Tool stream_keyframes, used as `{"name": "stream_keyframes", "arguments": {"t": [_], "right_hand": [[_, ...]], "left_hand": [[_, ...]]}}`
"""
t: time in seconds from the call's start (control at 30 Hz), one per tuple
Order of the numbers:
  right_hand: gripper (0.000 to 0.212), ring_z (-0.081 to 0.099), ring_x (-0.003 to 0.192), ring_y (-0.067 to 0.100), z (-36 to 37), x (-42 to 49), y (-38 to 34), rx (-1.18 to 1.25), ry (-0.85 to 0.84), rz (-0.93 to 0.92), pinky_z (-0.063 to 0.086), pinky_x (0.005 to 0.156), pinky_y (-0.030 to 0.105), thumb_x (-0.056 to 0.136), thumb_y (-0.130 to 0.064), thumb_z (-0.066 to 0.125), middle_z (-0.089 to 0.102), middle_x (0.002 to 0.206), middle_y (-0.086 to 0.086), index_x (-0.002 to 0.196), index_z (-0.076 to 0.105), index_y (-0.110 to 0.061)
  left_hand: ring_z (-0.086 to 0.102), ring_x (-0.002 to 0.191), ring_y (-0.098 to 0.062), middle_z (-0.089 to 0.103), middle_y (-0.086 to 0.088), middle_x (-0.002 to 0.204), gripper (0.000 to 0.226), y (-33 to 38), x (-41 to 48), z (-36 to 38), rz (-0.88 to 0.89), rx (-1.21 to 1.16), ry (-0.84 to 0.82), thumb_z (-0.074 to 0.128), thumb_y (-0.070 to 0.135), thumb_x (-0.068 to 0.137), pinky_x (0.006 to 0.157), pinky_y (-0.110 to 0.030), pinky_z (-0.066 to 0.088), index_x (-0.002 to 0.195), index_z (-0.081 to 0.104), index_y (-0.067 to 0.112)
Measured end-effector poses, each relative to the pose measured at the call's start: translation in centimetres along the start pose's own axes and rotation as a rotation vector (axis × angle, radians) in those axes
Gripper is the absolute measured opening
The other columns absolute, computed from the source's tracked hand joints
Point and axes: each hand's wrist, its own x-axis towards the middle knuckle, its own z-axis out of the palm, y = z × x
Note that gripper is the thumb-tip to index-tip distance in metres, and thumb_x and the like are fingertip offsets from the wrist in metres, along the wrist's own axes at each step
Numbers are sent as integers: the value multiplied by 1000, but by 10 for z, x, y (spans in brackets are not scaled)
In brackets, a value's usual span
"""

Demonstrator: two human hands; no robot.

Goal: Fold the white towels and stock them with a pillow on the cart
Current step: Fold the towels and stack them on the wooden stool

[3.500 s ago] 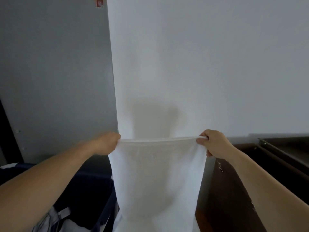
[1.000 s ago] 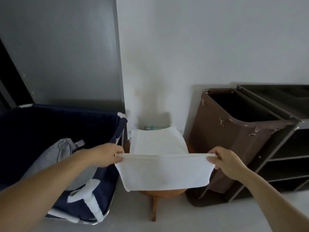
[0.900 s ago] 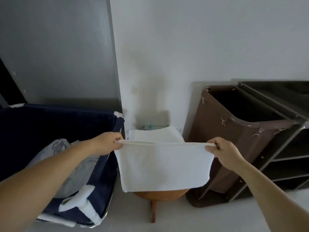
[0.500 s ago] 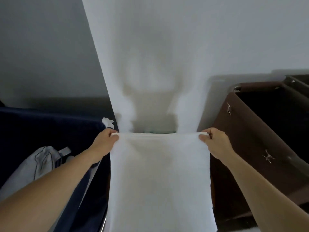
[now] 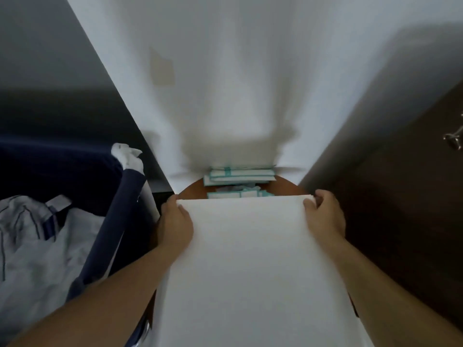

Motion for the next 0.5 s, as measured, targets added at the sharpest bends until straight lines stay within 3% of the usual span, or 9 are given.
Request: {"name": "stream_keyframes", "arguments": {"t": [0.17,0.3,0.37,0.5], "right_hand": [[54,37,137,30,9,-33,-2,-325,156,-256,36,109,48,96,-33,56,38,151,8,145,40,-17],[61,17,149,32,20,-73,7,-516,70,-398,21,117,56,99,-49,37,23,162,9,152,28,-20],[65,13,151,33,23,-99,13,-588,23,-485,13,118,57,99,-56,25,18,164,9,155,23,-22],[67,10,152,32,22,-145,36,-705,-59,-582,4,119,57,100,-62,14,15,165,6,156,20,-26]], "left_hand": [[45,127,-37,33,-16,148,53,5,-15,1,83,119,67,48,15,95,102,-50,41,146,35,11],[9,150,-34,13,-15,162,70,6,-53,-1,592,461,-7,41,39,90,119,-51,9,153,22,15],[3,151,-31,9,-12,164,70,0,-82,7,796,523,-115,36,47,94,119,-52,5,155,22,18],[0,152,-30,5,-10,165,71,-42,-127,13,750,554,-238,23,58,98,118,-52,5,157,17,21]]}}
